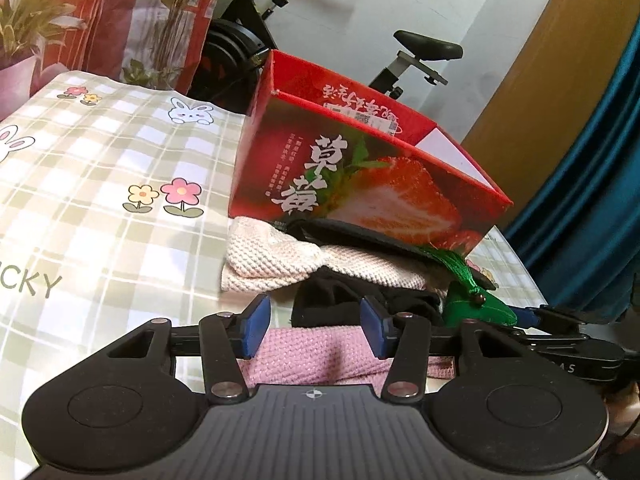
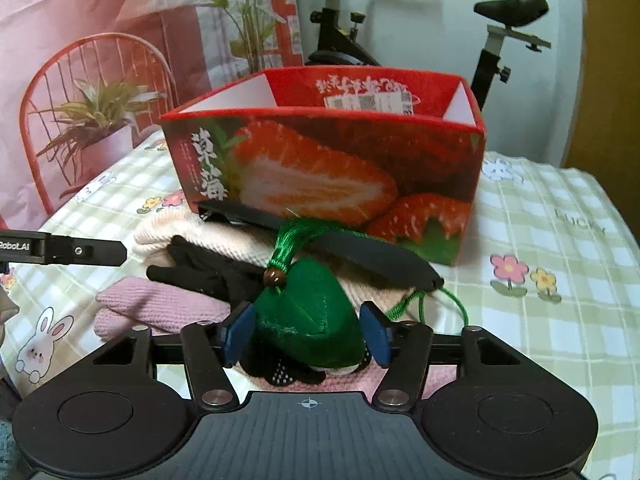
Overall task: Organize soft objects
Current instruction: 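Move both grippers down and close them on the green tasselled pouch, then lift the green pouch with both grippers over the red box, then open both grippers to drop the green pouch into the box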
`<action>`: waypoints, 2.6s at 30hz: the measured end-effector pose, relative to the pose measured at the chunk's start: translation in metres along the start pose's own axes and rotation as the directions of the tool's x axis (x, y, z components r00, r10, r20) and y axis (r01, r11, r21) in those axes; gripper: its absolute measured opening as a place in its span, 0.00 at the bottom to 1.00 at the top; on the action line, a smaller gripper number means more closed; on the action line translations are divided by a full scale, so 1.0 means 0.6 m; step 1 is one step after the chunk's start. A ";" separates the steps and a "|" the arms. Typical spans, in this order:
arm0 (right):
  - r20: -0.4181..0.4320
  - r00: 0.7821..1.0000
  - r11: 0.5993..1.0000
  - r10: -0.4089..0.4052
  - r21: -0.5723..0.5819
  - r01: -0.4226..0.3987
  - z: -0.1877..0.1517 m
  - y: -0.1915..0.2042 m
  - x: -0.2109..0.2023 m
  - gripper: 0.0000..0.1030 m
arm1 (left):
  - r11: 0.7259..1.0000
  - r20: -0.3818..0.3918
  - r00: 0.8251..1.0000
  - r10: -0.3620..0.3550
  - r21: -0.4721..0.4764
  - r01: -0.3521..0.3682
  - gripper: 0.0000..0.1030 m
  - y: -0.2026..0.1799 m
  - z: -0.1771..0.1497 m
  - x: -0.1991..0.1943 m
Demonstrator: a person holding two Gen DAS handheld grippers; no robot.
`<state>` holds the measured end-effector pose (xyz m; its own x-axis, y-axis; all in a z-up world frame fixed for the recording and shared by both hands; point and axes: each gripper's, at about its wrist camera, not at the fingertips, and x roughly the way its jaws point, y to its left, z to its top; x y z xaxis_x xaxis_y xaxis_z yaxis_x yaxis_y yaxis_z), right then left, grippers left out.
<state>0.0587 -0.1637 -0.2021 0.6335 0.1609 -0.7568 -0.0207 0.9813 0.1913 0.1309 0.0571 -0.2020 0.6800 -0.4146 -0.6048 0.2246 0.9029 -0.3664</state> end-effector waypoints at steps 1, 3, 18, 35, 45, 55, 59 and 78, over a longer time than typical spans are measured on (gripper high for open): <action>0.003 1.000 1.000 0.006 0.011 -0.006 -0.002 -0.003 0.001 0.55 | 1.000 -0.004 1.000 -0.001 0.002 0.001 0.50 -0.002 -0.002 0.002; 0.004 1.000 0.999 0.018 0.027 -0.018 -0.006 -0.009 0.006 0.55 | 1.000 -0.012 1.000 -0.002 0.006 0.002 0.50 -0.005 -0.006 0.005; 0.115 0.981 0.986 0.159 -0.078 -0.150 0.044 0.051 -0.022 0.44 | 0.997 0.085 0.996 -0.005 -0.075 0.011 0.50 0.020 0.018 -0.038; 0.029 0.973 0.956 0.231 -0.191 -0.221 -0.007 0.128 0.068 0.52 | 0.991 0.009 0.995 -0.100 -0.094 0.100 0.50 0.010 0.002 -0.006; 0.043 0.973 0.960 0.225 -0.181 -0.214 -0.027 0.111 0.044 0.52 | 0.972 -0.049 0.980 -0.193 -0.144 0.184 0.50 0.006 -0.011 0.031; 0.091 0.964 0.956 0.250 -0.180 -0.231 -0.014 0.110 0.018 0.43 | 0.971 -0.008 0.976 -0.216 -0.102 0.214 0.46 -0.017 0.000 0.012; 0.168 0.947 0.952 0.272 -0.190 -0.240 0.022 0.106 -0.015 0.42 | 0.974 0.057 0.973 -0.222 -0.030 0.223 0.45 -0.041 0.047 -0.028; 0.411 0.879 0.910 0.243 -0.411 -0.059 0.285 0.129 -0.024 0.41 | 0.967 0.308 0.922 -0.235 0.167 0.191 0.43 -0.128 0.291 -0.039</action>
<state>0.1802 -0.1079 -0.0692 0.8695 0.3364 -0.3618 -0.3744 0.9265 -0.0384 0.2194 0.0173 -0.0363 0.7889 -0.5595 -0.2540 0.4637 0.8134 -0.3513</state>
